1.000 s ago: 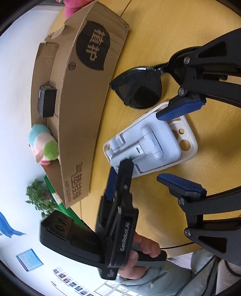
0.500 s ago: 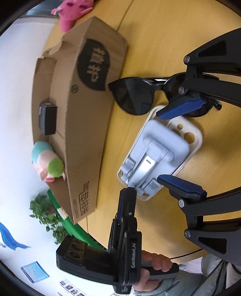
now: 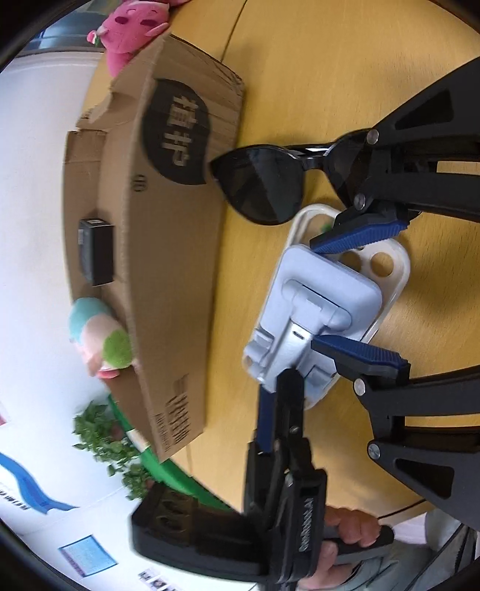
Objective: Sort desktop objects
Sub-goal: 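Lift the phone stand with both grippers and carry it over the box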
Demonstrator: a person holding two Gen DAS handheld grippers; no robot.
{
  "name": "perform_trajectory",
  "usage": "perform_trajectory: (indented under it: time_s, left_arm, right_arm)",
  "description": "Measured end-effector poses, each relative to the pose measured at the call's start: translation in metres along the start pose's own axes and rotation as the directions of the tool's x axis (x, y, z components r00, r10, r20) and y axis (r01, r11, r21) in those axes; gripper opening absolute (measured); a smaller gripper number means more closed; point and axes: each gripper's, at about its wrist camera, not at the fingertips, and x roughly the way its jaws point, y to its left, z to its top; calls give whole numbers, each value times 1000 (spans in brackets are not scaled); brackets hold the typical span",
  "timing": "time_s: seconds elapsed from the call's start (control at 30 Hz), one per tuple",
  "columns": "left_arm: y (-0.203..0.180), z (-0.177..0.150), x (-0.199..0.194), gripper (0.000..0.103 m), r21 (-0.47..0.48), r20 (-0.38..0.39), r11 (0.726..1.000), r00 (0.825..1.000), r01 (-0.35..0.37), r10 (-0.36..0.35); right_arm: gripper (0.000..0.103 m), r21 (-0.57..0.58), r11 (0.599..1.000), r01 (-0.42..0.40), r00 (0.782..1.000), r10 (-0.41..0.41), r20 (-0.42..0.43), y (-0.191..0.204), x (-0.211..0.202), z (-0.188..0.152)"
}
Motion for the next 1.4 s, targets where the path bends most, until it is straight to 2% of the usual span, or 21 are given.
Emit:
perform_trajectory:
  time_s: [0.07,0.17,0.4,0.6,0.8,0.87,1.0,1.13,1.33,1.4]
  left_arm:
    - [-3,-2,-10,35,4,33,1000,999,-1,1]
    - [-11,-2,-25,34,16,81,1000,997,9,-11]
    - [-19,4,-53,34,41,189,999,982,-25,17]
    - [-13,-1,-59,34,22,188,999,981,-40,35]
    - [-8,-19,-79,34,-6,195,999,979,-52,52]
    - [-7,-27,-84,34,-19,185,999,981,-48,51]
    - [-6,-46,-81,34,-37,114,997,991,-70,74]
    - [3,-65,-69,34,-97,38,994,998,-55,59]
    - [13,-70,-54,34,-147,9,987,998,-60,62]
    - [16,-72,-47,34,-161,-18,985,998,-68,65]
  right_arm:
    - [36,-12,1000,0,999,1,42,3,-10,6]
    - [36,-17,1000,1,997,0,71,4,-18,13]
    - [36,-22,999,-36,989,38,141,12,-31,17]
    - [36,-29,998,-57,989,61,136,20,-28,19]
    - [36,-58,994,-98,990,103,101,36,-24,19]
    - [36,-63,991,-115,990,120,74,42,-22,18]
    - [38,-45,986,-159,987,159,-8,50,-14,4]
    - [38,-22,984,-176,982,174,-70,54,-9,-12]
    - [40,-13,984,-176,975,173,-136,57,-1,-24]
    - [45,-7,983,-185,969,181,-169,57,6,-31]
